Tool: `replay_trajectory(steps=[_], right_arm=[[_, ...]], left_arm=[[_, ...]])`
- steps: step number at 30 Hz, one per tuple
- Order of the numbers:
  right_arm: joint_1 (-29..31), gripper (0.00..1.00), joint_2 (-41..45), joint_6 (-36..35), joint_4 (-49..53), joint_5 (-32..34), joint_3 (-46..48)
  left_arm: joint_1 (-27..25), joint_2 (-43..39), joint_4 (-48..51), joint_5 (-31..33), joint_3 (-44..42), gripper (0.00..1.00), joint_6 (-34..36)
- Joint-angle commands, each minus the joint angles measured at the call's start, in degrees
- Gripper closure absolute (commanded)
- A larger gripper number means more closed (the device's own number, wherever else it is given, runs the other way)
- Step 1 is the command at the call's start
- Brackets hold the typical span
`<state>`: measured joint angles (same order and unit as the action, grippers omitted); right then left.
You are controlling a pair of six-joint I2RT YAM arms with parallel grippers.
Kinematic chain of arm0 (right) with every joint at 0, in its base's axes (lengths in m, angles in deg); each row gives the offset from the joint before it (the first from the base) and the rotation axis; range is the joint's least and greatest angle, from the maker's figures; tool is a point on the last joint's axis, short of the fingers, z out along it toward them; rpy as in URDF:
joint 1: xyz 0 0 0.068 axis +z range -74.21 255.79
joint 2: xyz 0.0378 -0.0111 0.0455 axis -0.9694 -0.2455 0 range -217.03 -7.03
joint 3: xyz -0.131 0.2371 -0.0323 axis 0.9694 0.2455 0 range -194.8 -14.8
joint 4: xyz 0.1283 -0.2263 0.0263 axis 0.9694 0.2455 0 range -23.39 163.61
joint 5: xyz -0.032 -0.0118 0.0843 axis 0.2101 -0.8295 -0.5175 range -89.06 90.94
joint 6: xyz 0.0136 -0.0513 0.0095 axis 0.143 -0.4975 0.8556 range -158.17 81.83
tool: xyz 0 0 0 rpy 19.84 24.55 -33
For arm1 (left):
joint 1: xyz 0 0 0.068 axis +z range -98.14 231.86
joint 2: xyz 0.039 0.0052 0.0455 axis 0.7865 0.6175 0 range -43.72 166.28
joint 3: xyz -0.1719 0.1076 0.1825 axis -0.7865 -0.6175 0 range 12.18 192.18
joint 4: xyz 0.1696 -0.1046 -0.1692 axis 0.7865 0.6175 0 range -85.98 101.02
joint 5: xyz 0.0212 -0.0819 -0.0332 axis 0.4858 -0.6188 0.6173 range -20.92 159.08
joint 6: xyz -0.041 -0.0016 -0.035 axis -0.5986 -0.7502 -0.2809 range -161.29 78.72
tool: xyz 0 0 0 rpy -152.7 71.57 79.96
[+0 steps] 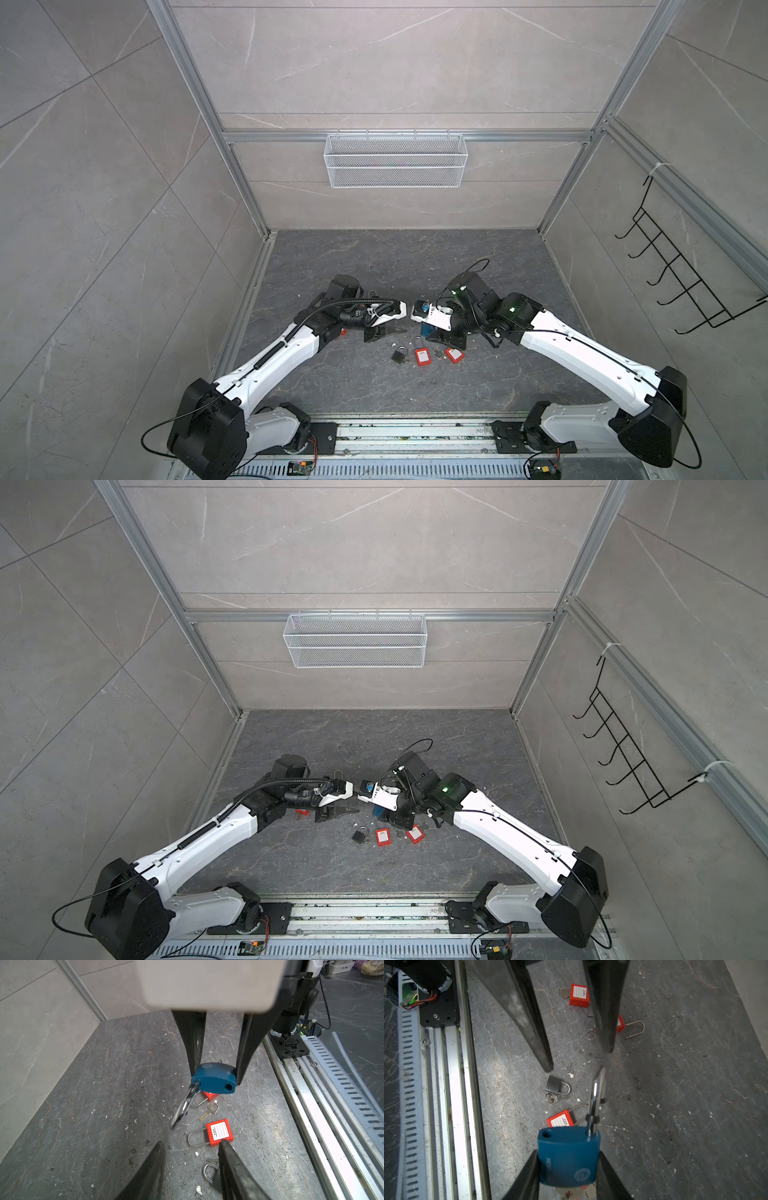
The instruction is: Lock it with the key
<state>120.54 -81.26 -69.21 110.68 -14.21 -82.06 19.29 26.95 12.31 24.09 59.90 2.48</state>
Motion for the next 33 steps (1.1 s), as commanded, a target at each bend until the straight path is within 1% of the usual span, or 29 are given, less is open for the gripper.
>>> replay_trajectory(steps=[1,11,12,17,21,26,29,33], right_arm=[[0.7,0.91,-0.4,1.1,1.8,-2.9,-1.8],[1.1,0.91,-1.5,0.9,2.9,-3.2,-3.1],[1.1,0.91,-1.5,1.0,2.8,-3.2,-3.2],[1.1,0.91,-1.3,1.1,2.4,-4.1,-3.6],[1.1,0.91,-1.3,1.3,2.4,-4.9,-3.8],[1.1,0.92,-1.0,1.2,2.4,-5.9,-4.0],[1.1,0.92,-0.9,1.0,2.4,-6.9,-4.1],[1.1,0.93,-1.0,0.6,2.8,-8.0,-4.4]], left_arm=[[-1.0,0.9,-3.9,0.0,1.7,0.56,1.6],[-3.0,0.5,-4.0,-0.4,1.3,0.67,2.3],[-3.1,0.3,-3.9,-0.4,1.2,0.70,2.4],[-3.4,0.1,-3.4,-0.9,1.0,0.71,2.3],[-4.0,0.1,-3.4,-1.2,1.2,0.75,2.3],[-4.8,-0.2,-3.4,-1.2,1.0,0.75,2.2],[-5.2,-0.4,-3.5,-0.9,0.4,0.70,2.2],[-5.3,-1.2,-4.7,-0.9,-0.7,0.69,2.2]])
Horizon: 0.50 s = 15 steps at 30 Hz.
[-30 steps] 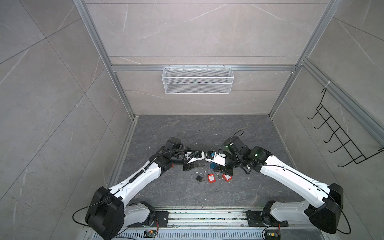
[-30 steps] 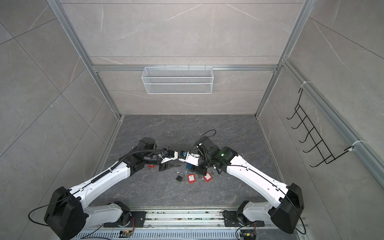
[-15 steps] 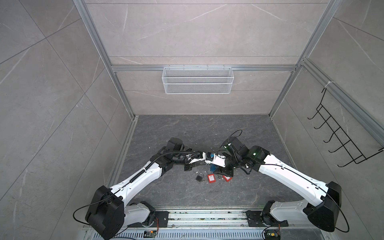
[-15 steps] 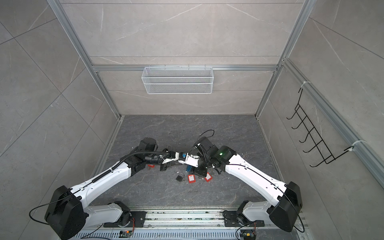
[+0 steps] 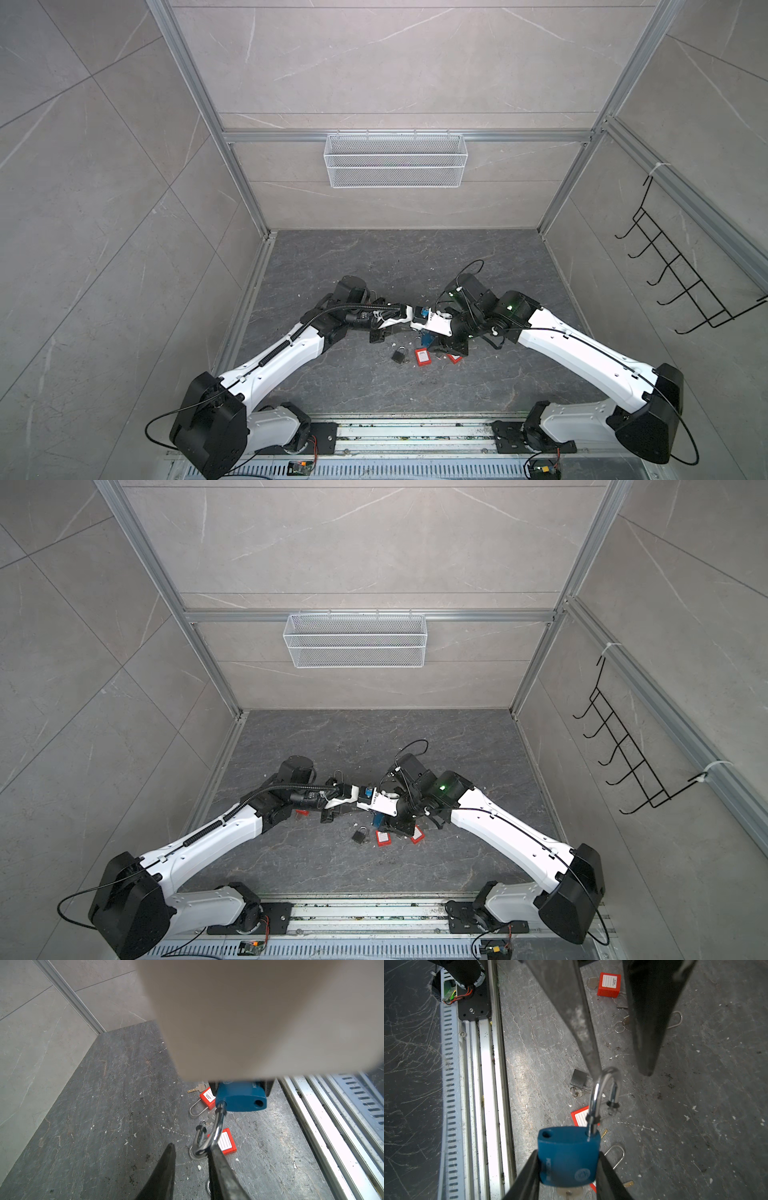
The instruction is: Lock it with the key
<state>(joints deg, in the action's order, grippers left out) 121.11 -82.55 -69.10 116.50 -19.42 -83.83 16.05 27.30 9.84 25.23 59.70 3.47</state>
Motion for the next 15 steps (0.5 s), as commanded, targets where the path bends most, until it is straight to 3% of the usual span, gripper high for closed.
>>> replay_trajectory(steps=[1,15], right_arm=[[0.6,0.93,0.3,0.4,-2.9,-3.1,-2.7],[0.5,0.94,0.0,-0.1,-2.9,-4.1,-3.5]], left_arm=[[-2.1,-1.9,-2.6,-2.0,-0.8,0.69,1.4],[-2.1,-6.5,-3.3,-2.1,-4.6,0.66,3.0]])
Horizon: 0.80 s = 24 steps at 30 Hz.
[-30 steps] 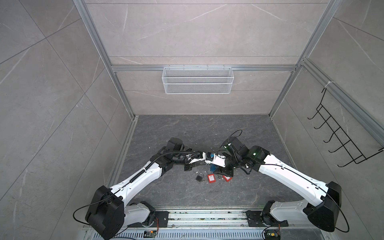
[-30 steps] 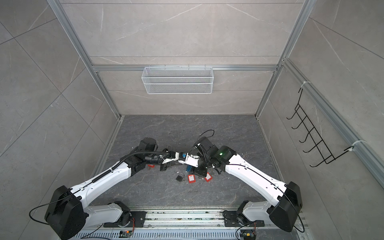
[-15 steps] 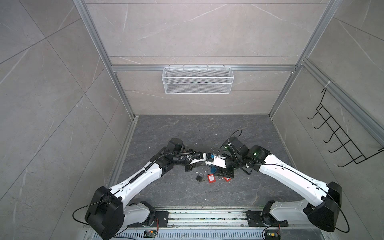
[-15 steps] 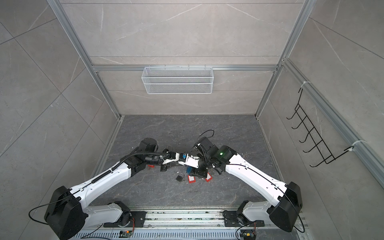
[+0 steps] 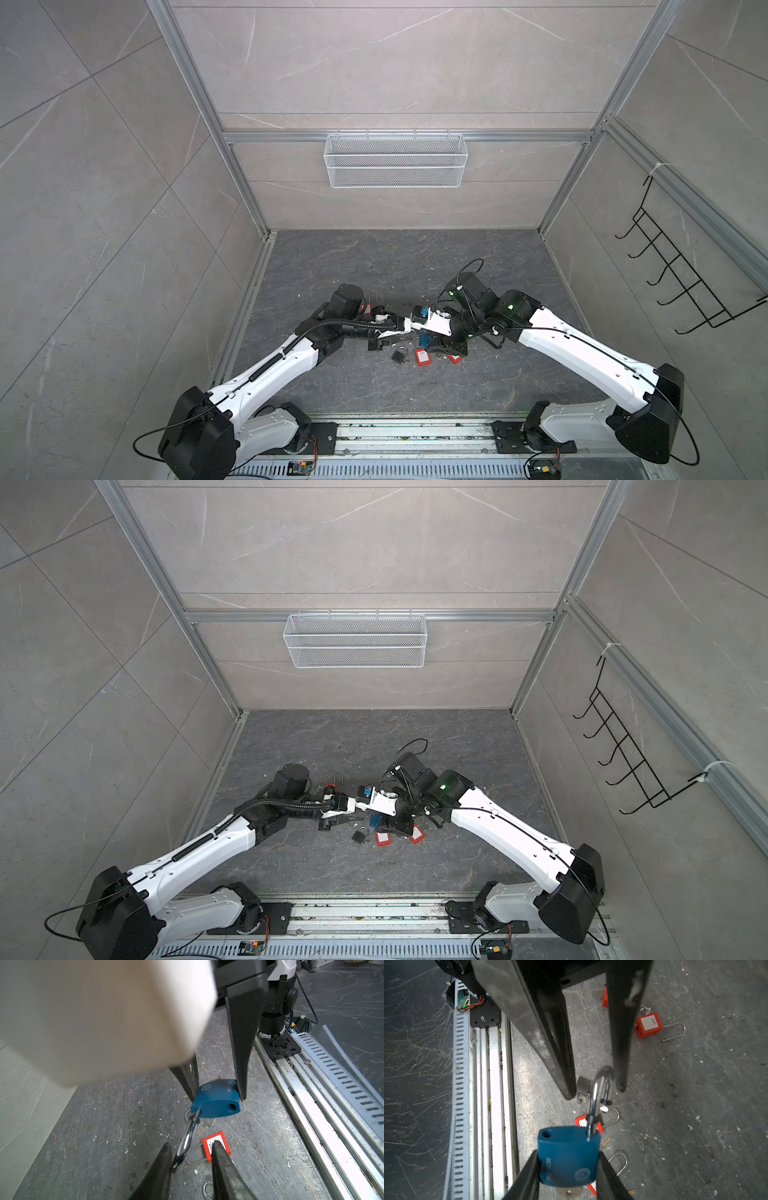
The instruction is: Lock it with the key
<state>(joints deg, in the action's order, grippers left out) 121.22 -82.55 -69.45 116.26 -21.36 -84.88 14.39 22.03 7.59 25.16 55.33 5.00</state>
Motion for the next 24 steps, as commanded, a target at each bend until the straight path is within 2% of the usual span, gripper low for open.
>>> replay_trajectory(steps=[1,5,15,24], right_arm=[[0.4,0.94,0.0,0.2,-2.7,-2.3,-2.5],[0.4,0.94,-0.3,-0.1,-2.8,-2.6,-2.6],[0.4,0.90,-0.7,-0.9,-3.3,-0.3,-2.7],[0.4,0.57,2.5,-3.0,-6.6,5.8,-1.4]], left_arm=[[-0.4,-1.2,-1.0,-2.2,-0.1,0.67,1.3],[-0.4,-0.8,-1.1,-1.8,0.1,0.72,0.9],[-0.4,0.4,0.1,-3.0,2.1,1.00,-2.0],[-0.3,0.1,0.6,-4.2,3.1,1.00,-7.9]])
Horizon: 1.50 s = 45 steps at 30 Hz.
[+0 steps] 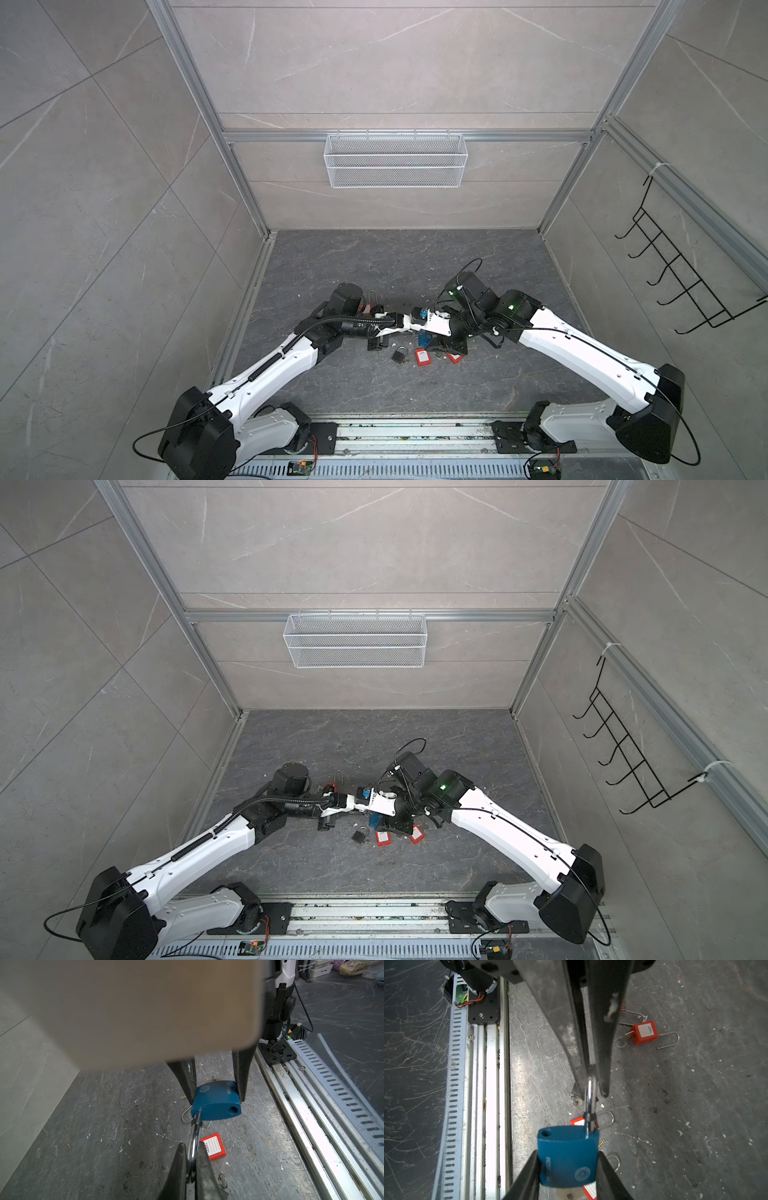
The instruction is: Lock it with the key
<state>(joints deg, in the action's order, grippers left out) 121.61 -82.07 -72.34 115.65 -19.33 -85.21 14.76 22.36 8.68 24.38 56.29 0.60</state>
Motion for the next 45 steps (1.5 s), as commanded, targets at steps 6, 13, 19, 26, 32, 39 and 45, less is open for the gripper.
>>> replay_trajectory(steps=[6,13,19,26,32,39,45], right_arm=[[0.0,0.49,4.7,-1.5,-5.5,8.4,0.9],[0.0,0.47,6.8,-0.7,-6.2,6.8,2.6],[0.0,0.44,5.9,1.3,-2.3,-0.2,0.2],[0.1,0.42,6.3,0.9,-0.6,2.9,-0.5],[0.1,0.45,5.1,-2.3,-1.0,8.8,-0.3],[0.1,0.58,4.7,-4.4,-0.6,3.9,-0.5],[0.0,0.65,4.4,-4.8,2.0,-1.8,-0.8]], left_arm=[[-0.7,-0.5,-3.3,-5.3,1.3,1.00,-9.3],[-0.7,-1.3,-7.7,-6.7,-0.7,1.00,-14.3],[-0.7,-1.5,-10.2,-4.7,-1.2,1.00,-18.0],[-0.7,-1.2,-13.4,-4.3,-1.4,1.00,-20.5],[-0.7,-2.0,-15.6,-7.9,-2.7,1.00,-21.1],[-0.7,-3.2,-15.8,-9.6,-3.6,1.00,-20.8],[-0.7,-3.9,-16.3,-10.4,-3.5,1.00,-20.9]])
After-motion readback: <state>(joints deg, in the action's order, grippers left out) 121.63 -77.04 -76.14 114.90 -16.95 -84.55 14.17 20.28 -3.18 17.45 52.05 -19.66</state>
